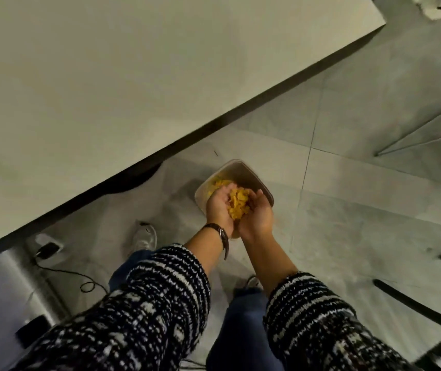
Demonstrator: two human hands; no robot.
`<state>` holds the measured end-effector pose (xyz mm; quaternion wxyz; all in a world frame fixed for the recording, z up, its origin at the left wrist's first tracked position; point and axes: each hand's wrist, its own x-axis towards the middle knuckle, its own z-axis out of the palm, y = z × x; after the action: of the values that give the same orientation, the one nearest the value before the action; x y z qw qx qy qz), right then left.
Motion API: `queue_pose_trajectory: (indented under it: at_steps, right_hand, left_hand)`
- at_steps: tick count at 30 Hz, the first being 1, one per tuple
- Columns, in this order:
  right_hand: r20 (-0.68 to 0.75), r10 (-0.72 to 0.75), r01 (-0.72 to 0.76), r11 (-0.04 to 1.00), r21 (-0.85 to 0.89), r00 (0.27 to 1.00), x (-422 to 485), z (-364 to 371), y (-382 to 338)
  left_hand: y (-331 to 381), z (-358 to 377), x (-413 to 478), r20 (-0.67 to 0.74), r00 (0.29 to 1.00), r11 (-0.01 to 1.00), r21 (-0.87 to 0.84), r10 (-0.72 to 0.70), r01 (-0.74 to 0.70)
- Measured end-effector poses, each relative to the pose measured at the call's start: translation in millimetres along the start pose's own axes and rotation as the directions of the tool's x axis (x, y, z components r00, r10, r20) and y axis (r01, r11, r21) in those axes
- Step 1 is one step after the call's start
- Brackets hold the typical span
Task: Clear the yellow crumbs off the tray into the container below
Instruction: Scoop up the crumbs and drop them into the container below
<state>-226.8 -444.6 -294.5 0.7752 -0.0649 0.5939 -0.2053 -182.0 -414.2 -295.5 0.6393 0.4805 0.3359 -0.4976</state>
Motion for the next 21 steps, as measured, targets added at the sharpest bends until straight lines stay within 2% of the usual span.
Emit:
queue_pose_trajectory:
  at_steps: [5,9,12,15,17,18,19,20,21]
  right_hand:
    - [-0.080,-0.033,0.024,0.994,-0.105,0.996,54,-18,-4]
    - [0.036,-0.121,0.127,0.947,-0.295,0.992,56,-14,3]
    - [0.157,-0.233,0.281,0.806,-0.521,0.960,57,-5,13]
    - [0.284,-0.221,0.358,0.648,-0.672,0.933,57,-5,26]
    - [0.324,-0.091,0.324,0.512,-0.796,0.941,64,-17,35]
    - [0.290,-0.038,0.278,0.427,-0.861,0.956,65,-21,37]
    - [0.215,-0.036,0.211,0.407,-0.889,0.976,67,-27,37]
    - [0.134,-0.031,0.132,0.483,-0.865,0.990,67,-32,36]
    - [0.057,-0.018,0.055,0.630,-0.775,0.998,70,-37,35]
  left_hand:
    - [7,-13,54,-0.058,0.998,0.998,0.052,0.023,-0.020]
    - [8,-14,60,-0.066,0.998,0.999,0.034,0.000,0.002]
    - [2,-12,55,-0.071,0.994,0.994,0.063,-0.085,0.090]
    - [2,-9,54,-0.066,0.990,0.992,0.023,-0.123,0.125]
    - [14,-5,55,-0.063,0.990,0.992,0.009,-0.123,0.124]
    - [20,-3,57,-0.040,0.992,0.992,0.021,-0.121,0.121]
    - [25,-1,59,-0.015,0.994,0.993,0.044,-0.108,0.108]
    - [27,0,62,-0.020,0.995,0.990,0.102,-0.096,0.098]
    - [27,1,62,-0.036,0.995,0.982,0.166,-0.091,0.095]
